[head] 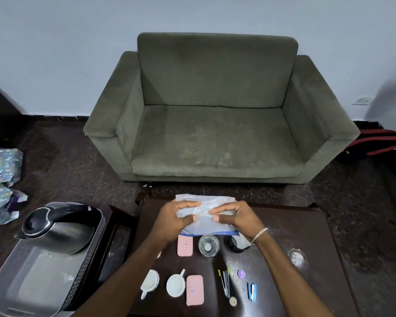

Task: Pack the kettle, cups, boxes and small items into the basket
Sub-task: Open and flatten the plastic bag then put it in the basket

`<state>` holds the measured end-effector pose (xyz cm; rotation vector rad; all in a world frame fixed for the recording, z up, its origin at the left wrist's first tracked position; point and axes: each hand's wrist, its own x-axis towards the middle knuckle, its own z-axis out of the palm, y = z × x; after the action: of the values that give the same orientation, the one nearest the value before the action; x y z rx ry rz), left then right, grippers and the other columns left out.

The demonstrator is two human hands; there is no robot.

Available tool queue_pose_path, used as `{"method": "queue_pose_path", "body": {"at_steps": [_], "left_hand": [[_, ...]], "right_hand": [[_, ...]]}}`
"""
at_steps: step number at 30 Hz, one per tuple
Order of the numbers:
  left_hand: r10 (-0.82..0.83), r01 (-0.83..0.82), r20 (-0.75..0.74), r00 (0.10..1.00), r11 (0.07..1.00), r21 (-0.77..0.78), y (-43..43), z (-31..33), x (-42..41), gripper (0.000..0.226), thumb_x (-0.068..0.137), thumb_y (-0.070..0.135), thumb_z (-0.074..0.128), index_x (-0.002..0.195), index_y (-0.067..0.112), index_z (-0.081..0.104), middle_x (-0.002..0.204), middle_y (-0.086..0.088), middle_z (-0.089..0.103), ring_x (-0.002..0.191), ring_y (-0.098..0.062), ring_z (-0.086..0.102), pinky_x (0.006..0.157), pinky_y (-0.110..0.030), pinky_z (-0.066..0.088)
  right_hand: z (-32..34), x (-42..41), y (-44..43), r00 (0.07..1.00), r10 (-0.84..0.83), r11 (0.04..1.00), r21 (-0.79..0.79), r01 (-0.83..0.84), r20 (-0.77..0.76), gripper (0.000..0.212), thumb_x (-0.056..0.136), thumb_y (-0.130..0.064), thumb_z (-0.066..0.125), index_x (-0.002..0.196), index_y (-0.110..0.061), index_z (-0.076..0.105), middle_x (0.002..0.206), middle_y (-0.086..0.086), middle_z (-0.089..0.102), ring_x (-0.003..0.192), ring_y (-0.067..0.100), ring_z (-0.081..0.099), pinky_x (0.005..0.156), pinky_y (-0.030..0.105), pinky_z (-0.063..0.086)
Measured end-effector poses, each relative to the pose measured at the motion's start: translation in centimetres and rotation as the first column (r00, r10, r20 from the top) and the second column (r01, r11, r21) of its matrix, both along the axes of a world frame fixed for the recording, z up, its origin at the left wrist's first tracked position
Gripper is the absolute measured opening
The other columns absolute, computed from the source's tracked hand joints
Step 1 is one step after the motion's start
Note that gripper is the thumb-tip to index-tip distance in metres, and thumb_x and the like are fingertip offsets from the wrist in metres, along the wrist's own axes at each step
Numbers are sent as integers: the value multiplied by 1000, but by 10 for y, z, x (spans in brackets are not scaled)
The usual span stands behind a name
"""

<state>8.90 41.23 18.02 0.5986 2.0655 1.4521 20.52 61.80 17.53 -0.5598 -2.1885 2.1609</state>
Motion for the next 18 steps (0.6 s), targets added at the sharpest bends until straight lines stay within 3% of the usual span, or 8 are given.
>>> {"method": "queue_pose_path", "body": {"at_steps": [3,8,13,18], "left_hand": [[-41,40,-43,998,998,-38,-4,-3,-1,53,79,-5,81,122,27,76,125,10,73,119,-1,65,109,-22,44],[-126,118,-96,987,989,-90,-16,-8,-7,69,80,2,80,141,31,63,140,8,64,129,-4,58,111,-23,42],[-124,119,-49,991,988,-98,-31,-10,-15,78,81,5,79,146,41,54,147,10,58,133,-3,54,114,-25,40],[-93,95,41,995,994,-46,-53,-18,-21,80,82,0,80,149,35,53,146,7,58,132,-12,58,114,-33,46]], "right_hand": [[2,-1,2,999,31,999,-27,-30,39,41,78,9,77,117,0,72,121,11,72,108,15,66,101,32,52],[3,-1,5,989,133,990,-45,-131,58,58,82,13,70,136,-7,60,138,10,62,117,15,61,106,33,48],[-3,-1,0,985,152,988,-31,-150,84,67,83,8,72,141,-22,57,140,5,61,118,14,60,109,42,44],[-11,-5,-13,984,152,988,-42,-148,94,75,80,7,76,144,-25,52,147,-3,55,136,20,50,115,43,39]]}}
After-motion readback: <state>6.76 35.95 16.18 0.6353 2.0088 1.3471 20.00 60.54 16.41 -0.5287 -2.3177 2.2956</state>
